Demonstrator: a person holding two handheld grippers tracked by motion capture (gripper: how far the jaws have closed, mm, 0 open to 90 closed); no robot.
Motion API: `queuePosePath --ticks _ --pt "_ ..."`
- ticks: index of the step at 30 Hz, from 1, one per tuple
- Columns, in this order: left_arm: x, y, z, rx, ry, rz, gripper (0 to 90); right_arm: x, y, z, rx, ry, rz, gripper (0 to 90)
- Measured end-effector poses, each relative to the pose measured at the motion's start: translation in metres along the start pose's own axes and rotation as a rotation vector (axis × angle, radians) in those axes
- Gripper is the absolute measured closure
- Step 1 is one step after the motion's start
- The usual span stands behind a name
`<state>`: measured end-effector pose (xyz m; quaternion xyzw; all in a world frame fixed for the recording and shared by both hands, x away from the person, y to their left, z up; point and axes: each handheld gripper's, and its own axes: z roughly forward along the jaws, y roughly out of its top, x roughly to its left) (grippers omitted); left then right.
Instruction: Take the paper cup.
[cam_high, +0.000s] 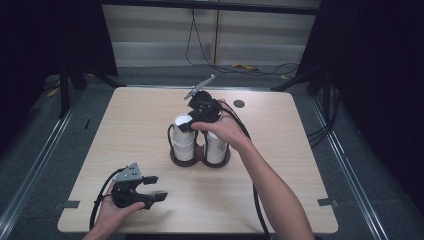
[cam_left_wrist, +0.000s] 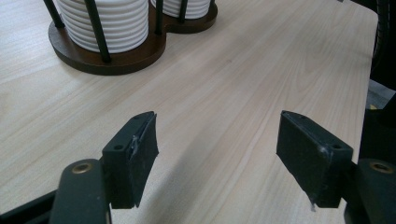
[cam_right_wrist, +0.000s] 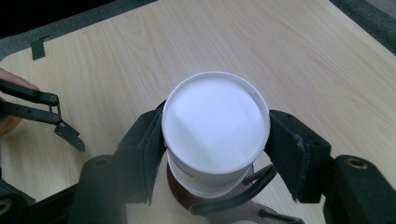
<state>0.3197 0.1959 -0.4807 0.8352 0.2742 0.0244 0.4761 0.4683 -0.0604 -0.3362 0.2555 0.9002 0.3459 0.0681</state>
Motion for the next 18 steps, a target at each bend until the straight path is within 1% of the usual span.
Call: queuePosePath --ticks 3,4,6,7,8,12,13,14,17,18 --pt "0.0 0.0 0.0 -0.003 0.0 -0.006 28.7 -0.001 0.0 -0.005 -0.016 0.001 0.005 38.3" --pt "0.0 0.0 0.0 -0.003 0.0 -0.003 28.5 -0.001 0.0 -0.008 -0.034 0.003 0.009 38.3" --pt "0.001 0.0 0.0 -0.011 0.0 -0.004 27.9 0.0 0.0 -0.013 -0.048 0.006 0.01 38.4" --pt "0.001 0.0 0.0 -0.011 0.0 -0.004 27.8 0.0 0.0 -0.013 -0.048 0.006 0.01 38.4" --pt "0.001 0.001 0.0 -0.021 -0.003 -0.011 27.6 0.001 0.001 -0.017 -0.057 0.009 0.013 38.4" --pt "0.003 0.002 -0.001 -0.023 -0.017 -0.02 25.8 0.0 0.0 -0.023 -0.088 0.011 0.02 38.4" --pt "0.003 0.002 -0.001 -0.023 -0.017 -0.02 25.0 0.0 0.0 -0.023 -0.088 0.011 0.02 38.4" --pt "0.003 0.002 -0.001 -0.025 -0.019 -0.025 24.0 0.0 -0.001 -0.027 -0.108 0.007 0.03 38.4" --pt "0.003 0.004 -0.002 -0.028 -0.006 -0.028 21.4 0.0 -0.002 -0.034 -0.142 0.017 0.029 38.5" --pt "0.003 0.005 -0.002 -0.026 -0.005 -0.022 20.6 0.0 -0.003 -0.035 -0.146 0.022 0.024 38.5"
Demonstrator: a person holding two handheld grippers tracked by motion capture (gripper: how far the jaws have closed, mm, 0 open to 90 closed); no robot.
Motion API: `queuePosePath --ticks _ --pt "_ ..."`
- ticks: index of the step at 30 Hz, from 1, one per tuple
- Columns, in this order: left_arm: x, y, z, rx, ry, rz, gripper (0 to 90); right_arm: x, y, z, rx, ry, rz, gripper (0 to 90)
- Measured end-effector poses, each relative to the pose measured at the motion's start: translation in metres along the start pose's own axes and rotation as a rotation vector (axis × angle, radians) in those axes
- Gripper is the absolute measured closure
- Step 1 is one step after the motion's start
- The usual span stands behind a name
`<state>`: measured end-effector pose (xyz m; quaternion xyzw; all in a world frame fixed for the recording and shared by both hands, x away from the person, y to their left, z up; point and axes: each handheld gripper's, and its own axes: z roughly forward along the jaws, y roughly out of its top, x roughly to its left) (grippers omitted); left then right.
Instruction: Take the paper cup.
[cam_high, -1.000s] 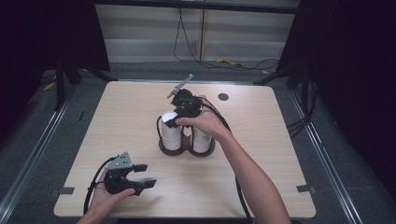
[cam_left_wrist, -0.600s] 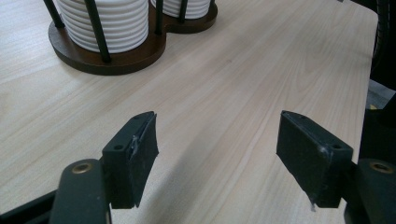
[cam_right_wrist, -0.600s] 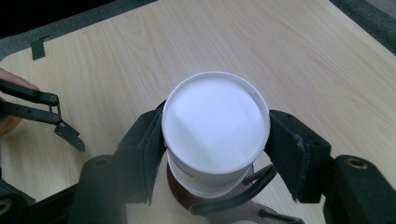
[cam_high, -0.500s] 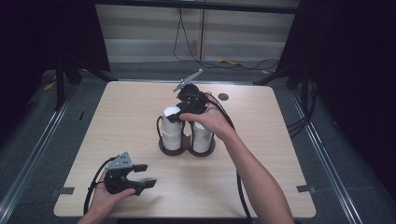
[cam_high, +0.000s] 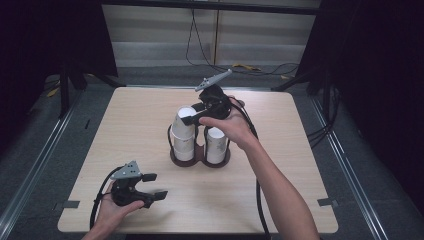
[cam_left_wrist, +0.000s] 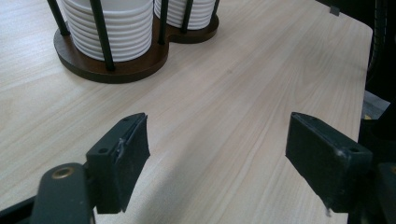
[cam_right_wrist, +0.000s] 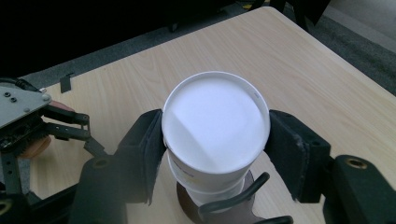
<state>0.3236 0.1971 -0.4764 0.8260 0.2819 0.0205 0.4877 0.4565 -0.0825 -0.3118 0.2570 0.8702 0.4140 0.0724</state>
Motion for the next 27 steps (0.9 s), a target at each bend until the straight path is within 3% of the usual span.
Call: queuePosePath --ticks 3,15,18,22,27 --pt "-0.001 0.003 -0.001 -0.008 0.005 0.0 18.5 0.001 0.0 -0.002 -0.005 0.001 -0.002 38.5" --pt "-0.005 0.026 -0.003 -0.07 0.005 0.015 17.2 0.007 -0.012 -0.026 -0.117 0.036 0.01 38.5" --pt "-0.008 0.035 -0.002 -0.087 0.009 0.03 20.2 0.01 -0.016 -0.031 -0.134 0.043 0.01 38.6" --pt "-0.008 0.045 0.002 -0.119 -0.012 0.017 21.0 0.016 -0.024 -0.039 -0.154 0.049 0.008 38.5" --pt "-0.01 0.046 0.011 -0.149 -0.012 0.009 25.3 0.023 -0.037 -0.051 -0.17 0.064 -0.003 38.6"
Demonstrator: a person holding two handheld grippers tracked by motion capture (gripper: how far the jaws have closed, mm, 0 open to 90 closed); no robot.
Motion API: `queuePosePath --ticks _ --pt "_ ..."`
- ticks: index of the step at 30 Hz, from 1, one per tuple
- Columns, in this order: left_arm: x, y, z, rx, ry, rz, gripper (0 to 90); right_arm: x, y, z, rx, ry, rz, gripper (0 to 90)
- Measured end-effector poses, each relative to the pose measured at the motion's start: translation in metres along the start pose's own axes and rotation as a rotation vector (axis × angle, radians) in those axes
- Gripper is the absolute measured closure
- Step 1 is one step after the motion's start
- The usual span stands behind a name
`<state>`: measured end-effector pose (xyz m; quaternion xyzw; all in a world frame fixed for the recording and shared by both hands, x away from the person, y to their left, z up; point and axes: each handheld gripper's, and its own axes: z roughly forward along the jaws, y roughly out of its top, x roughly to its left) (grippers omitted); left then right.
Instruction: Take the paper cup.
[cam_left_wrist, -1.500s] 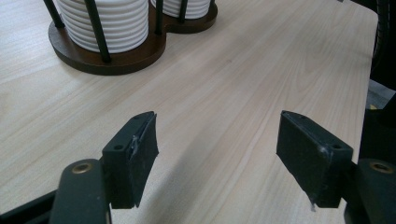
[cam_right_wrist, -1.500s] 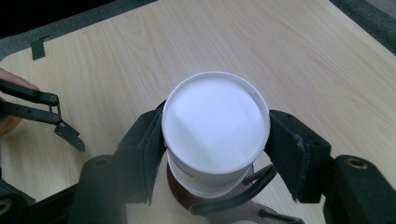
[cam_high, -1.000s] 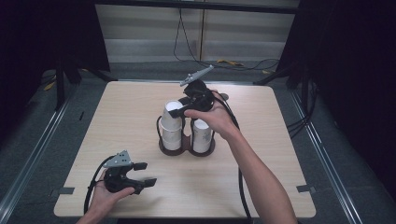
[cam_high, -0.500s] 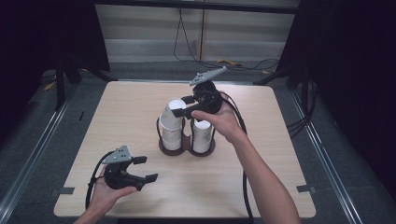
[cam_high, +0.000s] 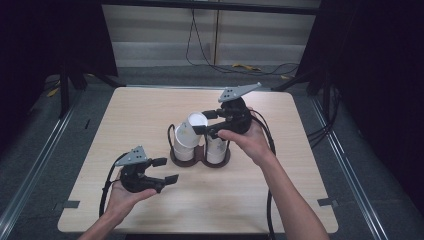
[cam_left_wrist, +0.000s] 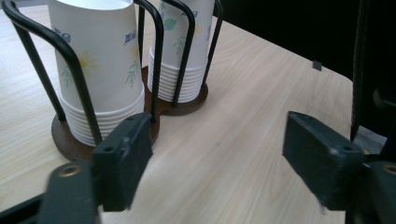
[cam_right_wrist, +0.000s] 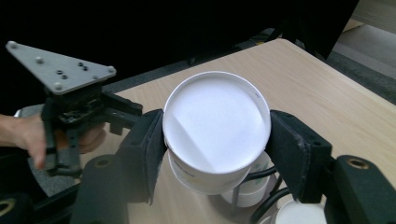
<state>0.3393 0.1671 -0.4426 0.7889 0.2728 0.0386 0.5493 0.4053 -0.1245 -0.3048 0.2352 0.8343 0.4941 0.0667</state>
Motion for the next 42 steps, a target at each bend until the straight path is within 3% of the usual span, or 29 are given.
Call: queuePosePath --ticks 3,13,18,24,27,34,40,42 --pt "-0.001 0.0 0.004 0.01 -0.008 0.006 25.0 0.003 -0.008 -0.005 -0.015 0.009 0.013 38.6" --pt "-0.005 0.01 0.005 -0.046 -0.02 0.015 20.5 0.013 -0.039 -0.011 -0.056 0.031 0.053 38.6" --pt "-0.009 0.01 0.008 -0.042 -0.004 0.047 20.6 0.016 -0.06 -0.01 -0.077 0.044 0.088 38.6" --pt "-0.014 0.012 0.01 -0.049 -0.025 0.07 20.8 0.019 -0.076 -0.011 -0.101 0.058 0.122 38.6" --pt "-0.017 0.01 0.012 -0.049 -0.05 0.078 20.8 0.021 -0.089 -0.005 -0.095 0.081 0.145 38.6" --pt "-0.018 0.006 0.01 -0.05 -0.051 0.095 20.2 0.022 -0.101 0.002 -0.112 0.114 0.182 38.6" --pt "-0.018 -0.001 0.014 -0.054 -0.07 0.08 19.5 0.027 -0.107 0.009 -0.107 0.139 0.18 38.6" --pt "-0.019 -0.003 0.015 -0.057 -0.074 0.099 19.5 0.03 -0.113 0.015 -0.102 0.158 0.184 38.6"
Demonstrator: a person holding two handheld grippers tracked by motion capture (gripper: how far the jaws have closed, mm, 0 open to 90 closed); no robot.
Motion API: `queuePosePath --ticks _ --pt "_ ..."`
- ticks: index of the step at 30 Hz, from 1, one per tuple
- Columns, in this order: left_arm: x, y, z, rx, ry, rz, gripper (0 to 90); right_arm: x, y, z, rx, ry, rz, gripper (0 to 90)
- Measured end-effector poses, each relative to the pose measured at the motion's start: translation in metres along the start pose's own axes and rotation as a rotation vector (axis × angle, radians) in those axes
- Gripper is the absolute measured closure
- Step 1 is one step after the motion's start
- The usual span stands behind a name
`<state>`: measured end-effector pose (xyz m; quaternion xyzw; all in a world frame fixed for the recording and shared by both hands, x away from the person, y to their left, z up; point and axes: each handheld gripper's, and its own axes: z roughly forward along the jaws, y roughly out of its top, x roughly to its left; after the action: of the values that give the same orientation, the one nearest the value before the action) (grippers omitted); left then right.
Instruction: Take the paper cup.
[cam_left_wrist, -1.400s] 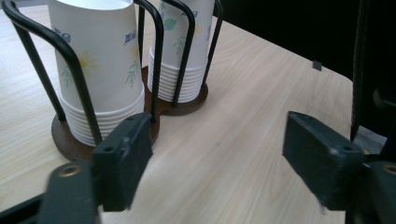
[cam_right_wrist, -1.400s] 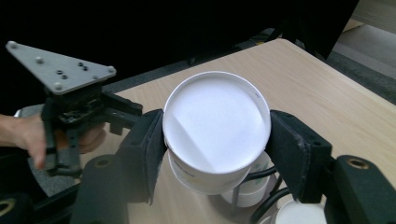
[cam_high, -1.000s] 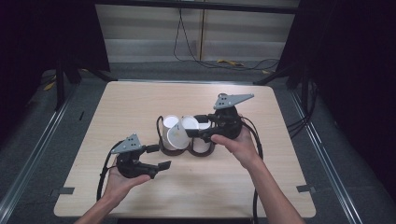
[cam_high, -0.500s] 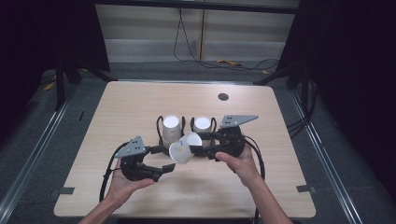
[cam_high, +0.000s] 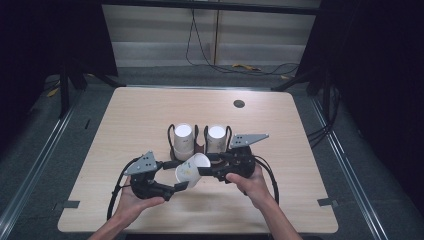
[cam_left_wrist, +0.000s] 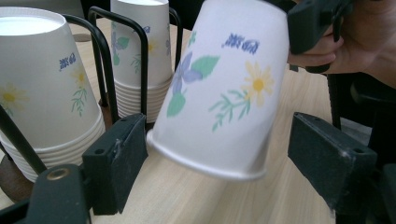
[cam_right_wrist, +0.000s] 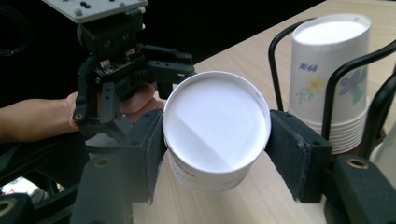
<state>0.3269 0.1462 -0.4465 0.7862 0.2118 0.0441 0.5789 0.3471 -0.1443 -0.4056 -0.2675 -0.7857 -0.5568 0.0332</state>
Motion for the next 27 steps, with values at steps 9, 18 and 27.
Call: queuePosePath --ticks 9,18,27 --pt "0.001 -0.005 0.003 0.026 -0.019 0.002 20.6 0.0 -0.012 0.005 -0.012 0.029 0.024 38.6" --pt "0.0 -0.012 0.009 0.043 -0.057 0.0 20.7 0.002 -0.017 0.01 -0.011 0.055 0.03 38.6" --pt "0.001 -0.016 0.013 0.066 -0.062 0.011 18.6 0.003 -0.017 0.012 -0.018 0.065 0.04 38.6"
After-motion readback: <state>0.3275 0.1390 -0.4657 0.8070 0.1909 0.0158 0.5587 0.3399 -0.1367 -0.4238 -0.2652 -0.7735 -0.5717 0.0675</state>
